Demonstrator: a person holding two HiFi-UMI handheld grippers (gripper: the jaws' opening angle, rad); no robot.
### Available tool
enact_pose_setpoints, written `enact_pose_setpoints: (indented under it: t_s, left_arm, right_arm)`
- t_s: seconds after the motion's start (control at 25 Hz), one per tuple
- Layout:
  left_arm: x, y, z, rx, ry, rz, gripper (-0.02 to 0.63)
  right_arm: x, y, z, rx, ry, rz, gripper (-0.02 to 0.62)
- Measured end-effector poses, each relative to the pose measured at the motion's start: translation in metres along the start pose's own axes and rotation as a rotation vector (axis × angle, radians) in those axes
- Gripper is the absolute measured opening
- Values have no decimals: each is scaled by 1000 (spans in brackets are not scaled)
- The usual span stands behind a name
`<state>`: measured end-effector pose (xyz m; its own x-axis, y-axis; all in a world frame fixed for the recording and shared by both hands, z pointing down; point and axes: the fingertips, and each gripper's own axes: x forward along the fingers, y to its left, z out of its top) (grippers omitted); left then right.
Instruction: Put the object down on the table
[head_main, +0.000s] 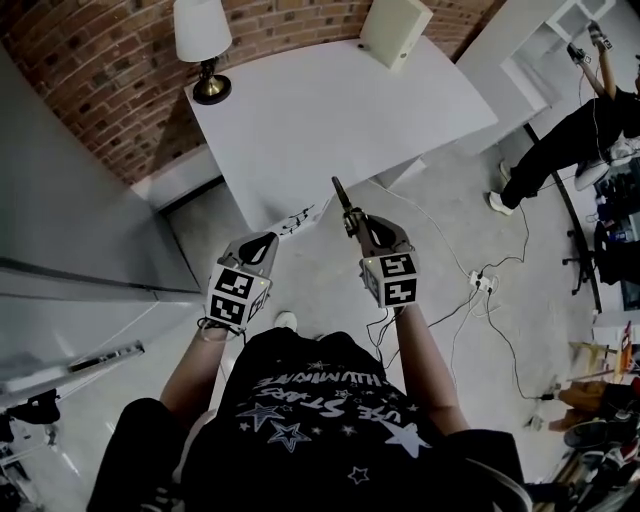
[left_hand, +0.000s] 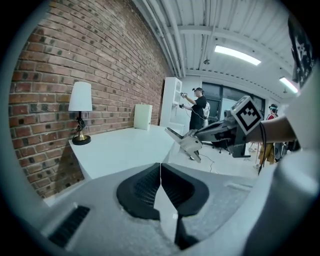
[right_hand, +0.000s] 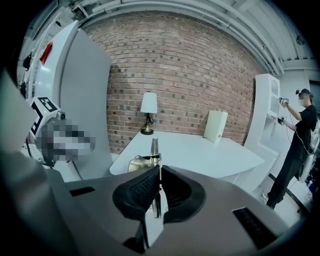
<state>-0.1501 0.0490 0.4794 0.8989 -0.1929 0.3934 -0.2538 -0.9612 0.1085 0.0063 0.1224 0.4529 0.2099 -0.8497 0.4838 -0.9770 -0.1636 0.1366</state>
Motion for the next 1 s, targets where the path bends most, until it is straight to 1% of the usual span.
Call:
enact_pose_setpoints:
  t_s: [0.16,0.32,0.44,0.52,0.64,0.8,1.0]
  left_arm:
    - [12,16,-1,-10,17,9,21]
    - [24,30,4,-20,15,30,21]
    - [35,43,12,-28,3,64,21]
    - [43,53,17,-35,-1,93,21]
    - [60,67,24,-40,2,134,21]
    - [87,88,38,-69,9,207,21]
    - [121,102,67,-88,15,276,21]
  right_arm:
    - [19,-7,3,-27,19,13,12]
    - [40,-22,12,-44,9,24,12]
    - [63,-36,20,-34,-1,43,12]
    - [81,-47,25,-46,3,60,12]
    - [113,-66,38,-69,-21,83,12]
    - [157,-92,54,-115,-16,141,12]
    - [212,-120,78,-215,-5,235,12]
